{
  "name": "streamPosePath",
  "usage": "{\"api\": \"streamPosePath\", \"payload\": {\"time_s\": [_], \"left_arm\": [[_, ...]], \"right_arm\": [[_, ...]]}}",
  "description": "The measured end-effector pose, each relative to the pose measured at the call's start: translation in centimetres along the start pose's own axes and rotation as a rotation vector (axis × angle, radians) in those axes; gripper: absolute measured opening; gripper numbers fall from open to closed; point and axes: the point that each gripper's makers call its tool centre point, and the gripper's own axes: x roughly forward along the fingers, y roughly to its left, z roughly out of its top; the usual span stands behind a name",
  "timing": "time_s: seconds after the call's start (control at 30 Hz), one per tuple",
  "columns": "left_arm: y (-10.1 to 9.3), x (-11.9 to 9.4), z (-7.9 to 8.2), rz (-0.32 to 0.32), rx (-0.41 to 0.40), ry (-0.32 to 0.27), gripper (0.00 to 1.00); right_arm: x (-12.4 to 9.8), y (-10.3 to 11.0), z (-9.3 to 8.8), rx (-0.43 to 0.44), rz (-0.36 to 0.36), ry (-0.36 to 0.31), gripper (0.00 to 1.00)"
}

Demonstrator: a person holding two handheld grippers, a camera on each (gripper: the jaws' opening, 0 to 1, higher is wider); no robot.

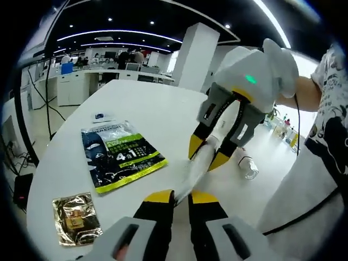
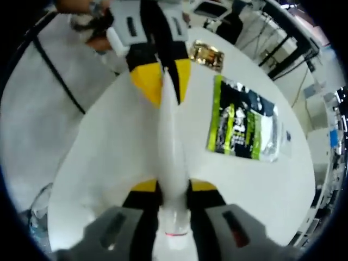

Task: Arrange the skincare products in the storage area until every visible bottle or jar stands upright without overlapping.

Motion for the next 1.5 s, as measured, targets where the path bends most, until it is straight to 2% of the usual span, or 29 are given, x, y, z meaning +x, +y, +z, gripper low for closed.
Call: {"api": "streamPosePath", "payload": {"time_s": [0.17,0.3,0.33,0.37,0.43,0.97,1.07,1.27,1.37,1.4,1.5], "left_arm": [[0.1,0.3,-0.1,0.016,0.025,-0.005,0.11],[0.2,0.5,-1.2,0.031,0.064,0.044,0.12],[0.2,0.5,-2.0,0.036,0.081,0.084,0.12],[-0.2,0.2,-1.3,0.029,0.086,0.027,0.12],[-0.2,-0.1,-1.6,0.031,0.089,0.046,0.12],[0.5,0.1,-1.1,0.046,0.066,0.010,0.12],[0.6,0.2,-1.1,0.053,0.065,0.006,0.12],[0.8,0.1,-1.1,0.048,0.046,0.012,0.13],[0.4,0.0,-1.3,0.035,-0.002,0.008,0.15],[0.6,0.0,-1.3,0.037,-0.017,0.005,0.16],[0.2,-0.2,-1.2,0.037,-0.032,-0.014,0.23]], "right_arm": [[0.2,0.1,0.0,0.003,0.049,0.015,0.18],[0.3,0.5,0.0,-0.024,0.074,0.062,0.19],[0.3,0.5,0.1,-0.034,0.075,0.078,0.19],[0.3,0.6,0.1,-0.040,0.073,0.087,0.19],[0.3,0.6,0.1,-0.042,0.074,0.101,0.19],[0.2,0.6,0.0,-0.030,0.060,0.116,0.19],[0.2,0.5,0.1,-0.015,0.056,0.139,0.19],[0.2,0.8,0.1,-0.055,0.056,0.180,0.18],[0.0,0.8,0.0,-0.053,0.050,0.151,0.17],[0.0,0.6,0.2,-0.031,0.030,0.095,0.17],[-0.3,0.5,-0.1,0.028,-0.011,0.001,0.16]]}}
